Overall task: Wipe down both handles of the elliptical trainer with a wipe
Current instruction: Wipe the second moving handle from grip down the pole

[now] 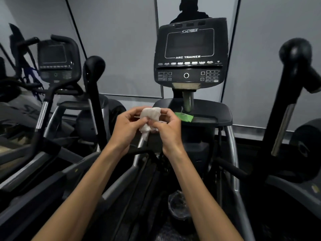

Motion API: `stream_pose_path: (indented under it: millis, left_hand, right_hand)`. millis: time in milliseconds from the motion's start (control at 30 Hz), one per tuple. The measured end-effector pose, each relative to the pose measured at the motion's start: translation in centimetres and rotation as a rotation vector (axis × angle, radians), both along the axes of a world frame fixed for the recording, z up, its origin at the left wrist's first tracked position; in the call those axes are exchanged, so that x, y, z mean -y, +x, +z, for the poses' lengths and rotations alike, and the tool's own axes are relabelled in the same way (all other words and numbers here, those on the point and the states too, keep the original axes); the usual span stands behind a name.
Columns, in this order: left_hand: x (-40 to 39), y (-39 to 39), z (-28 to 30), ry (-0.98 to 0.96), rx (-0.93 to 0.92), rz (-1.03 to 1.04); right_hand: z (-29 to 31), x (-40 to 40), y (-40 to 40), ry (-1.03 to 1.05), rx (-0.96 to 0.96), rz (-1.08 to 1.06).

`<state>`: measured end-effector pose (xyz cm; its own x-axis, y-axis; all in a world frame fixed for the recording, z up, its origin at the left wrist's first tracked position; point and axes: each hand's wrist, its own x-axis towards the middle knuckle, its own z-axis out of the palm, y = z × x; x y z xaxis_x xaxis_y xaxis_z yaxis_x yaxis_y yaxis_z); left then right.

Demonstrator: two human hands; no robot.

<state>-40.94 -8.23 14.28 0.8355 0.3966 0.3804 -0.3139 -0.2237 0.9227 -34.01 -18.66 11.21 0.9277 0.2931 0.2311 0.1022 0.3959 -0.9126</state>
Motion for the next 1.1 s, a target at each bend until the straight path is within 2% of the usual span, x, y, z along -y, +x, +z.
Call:
stream_pose_path:
  millis: [167,300,433,600,867,1100]
  left_hand:
    - [-7.4,-0.8,0.8,-0.038,0.026,0.072]
    - [-12.9,-1.2,1.5,-0.079,0.003,0.02]
    - [-17.7,-1.9,2.1,-0.113,-0.029,-0.117]
    - [-23.2,-2.6,2.2,-0.202,-0.044,-0.237]
    - [-29.6,-2.7,2.0,-0.324,-0.034,-0.264]
    - [-30.9,-2.6,3.0,-0.333,-0.057,-0.317]
  right_hand:
    - [1.6,-4.4,-0.6,-0.021,0.041,0.137]
    - [3.0,-8.7,-1.6,-0.031,0.027,0.171]
    - [4.5,-13.4,-2.4,0.001,-0.069,0.109]
    - [5.0,-18.9,-3.7,-0.028,-0.091,0.015]
    - [6.0,-25.3,-5.4,-0.086,-0.04,0.026]
    - [6.9,-27.8,-5.1,-0.164,0.022,-0.041]
